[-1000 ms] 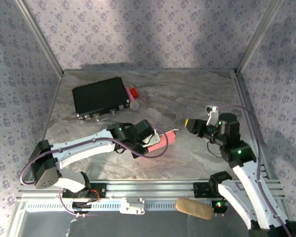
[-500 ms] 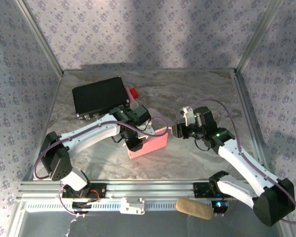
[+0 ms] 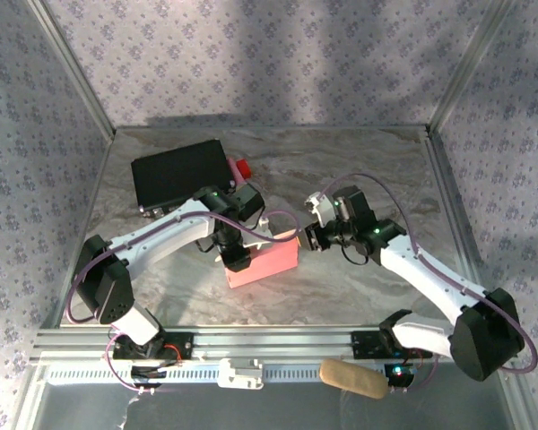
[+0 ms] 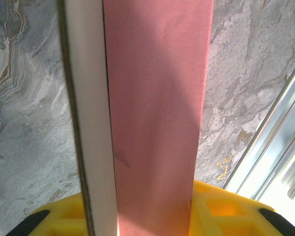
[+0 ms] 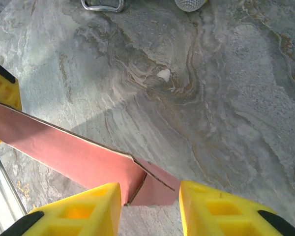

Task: Fold the paper box

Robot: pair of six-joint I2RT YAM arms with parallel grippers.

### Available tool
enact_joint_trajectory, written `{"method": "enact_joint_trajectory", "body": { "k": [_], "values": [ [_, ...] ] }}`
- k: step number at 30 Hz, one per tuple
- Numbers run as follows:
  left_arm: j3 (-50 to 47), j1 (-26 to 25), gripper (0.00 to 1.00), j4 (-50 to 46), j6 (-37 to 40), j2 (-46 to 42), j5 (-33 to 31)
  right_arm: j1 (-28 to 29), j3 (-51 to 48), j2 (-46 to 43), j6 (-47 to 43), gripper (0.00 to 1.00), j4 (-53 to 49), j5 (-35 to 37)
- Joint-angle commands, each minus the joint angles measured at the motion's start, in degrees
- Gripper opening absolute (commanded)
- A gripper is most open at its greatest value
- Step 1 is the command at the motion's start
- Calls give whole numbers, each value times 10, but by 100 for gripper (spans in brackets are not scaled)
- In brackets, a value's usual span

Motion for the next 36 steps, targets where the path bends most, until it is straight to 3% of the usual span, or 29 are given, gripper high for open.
{"method": "enact_joint_trajectory", "body": {
  "k": [1,14,36],
  "values": [
    [5,6,33,-21,21,1,9,5,32,14,-30,36,-1,6],
    [7,6,33,-16,20,-1,5,21,41,28,-34,19,-11,22],
    [10,6,33,-7,7,1,-12,89,82,56,-17,1,-59,150]
  ]
}}
